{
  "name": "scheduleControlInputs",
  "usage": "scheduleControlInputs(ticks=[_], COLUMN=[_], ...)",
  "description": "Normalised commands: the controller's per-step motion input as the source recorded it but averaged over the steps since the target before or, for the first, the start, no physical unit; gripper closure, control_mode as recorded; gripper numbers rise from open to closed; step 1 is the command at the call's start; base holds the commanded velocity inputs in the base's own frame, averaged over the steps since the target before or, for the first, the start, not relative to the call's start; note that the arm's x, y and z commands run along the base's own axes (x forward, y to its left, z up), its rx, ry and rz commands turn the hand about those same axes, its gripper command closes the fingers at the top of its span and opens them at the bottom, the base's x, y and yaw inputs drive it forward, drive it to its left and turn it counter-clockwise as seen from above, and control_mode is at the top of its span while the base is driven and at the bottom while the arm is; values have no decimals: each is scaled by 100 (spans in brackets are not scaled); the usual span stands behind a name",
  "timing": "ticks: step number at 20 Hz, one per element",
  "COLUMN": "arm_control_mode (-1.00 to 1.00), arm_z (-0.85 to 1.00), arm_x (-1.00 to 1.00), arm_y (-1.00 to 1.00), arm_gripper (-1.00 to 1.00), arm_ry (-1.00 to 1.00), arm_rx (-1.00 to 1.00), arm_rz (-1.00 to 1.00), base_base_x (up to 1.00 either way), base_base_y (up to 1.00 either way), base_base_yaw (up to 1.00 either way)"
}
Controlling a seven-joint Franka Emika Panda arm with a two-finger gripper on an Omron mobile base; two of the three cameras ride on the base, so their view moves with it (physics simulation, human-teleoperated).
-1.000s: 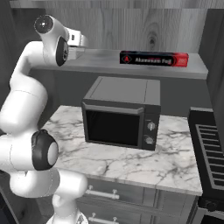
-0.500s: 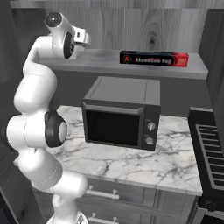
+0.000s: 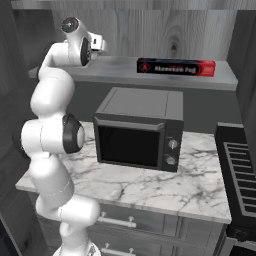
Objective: Retrieve the tupperware and aluminum foil from the cabinet and place them on the dining counter near the plate with cucumber and kebab skewer to prepare for storing leftovers.
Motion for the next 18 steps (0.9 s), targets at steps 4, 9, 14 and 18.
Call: scheduleControlInputs(ticks=[4,9,14,18], arm_control_mode=[-100,-100,-100,-100], arm_z=[-23,-11,-3,-3], arm_x=[42,19,0,-4], arm_y=[2,3,0,0], arm_gripper=[100,100,100,100], arm_ry=[8,11,5,0], arm_rx=[0,-1,0,0], arm_rz=[0,0,0,-1], base_base_x=[0,0,0,0], base_base_y=[0,0,0,0], base_base_yaw=[0,0,0,0])
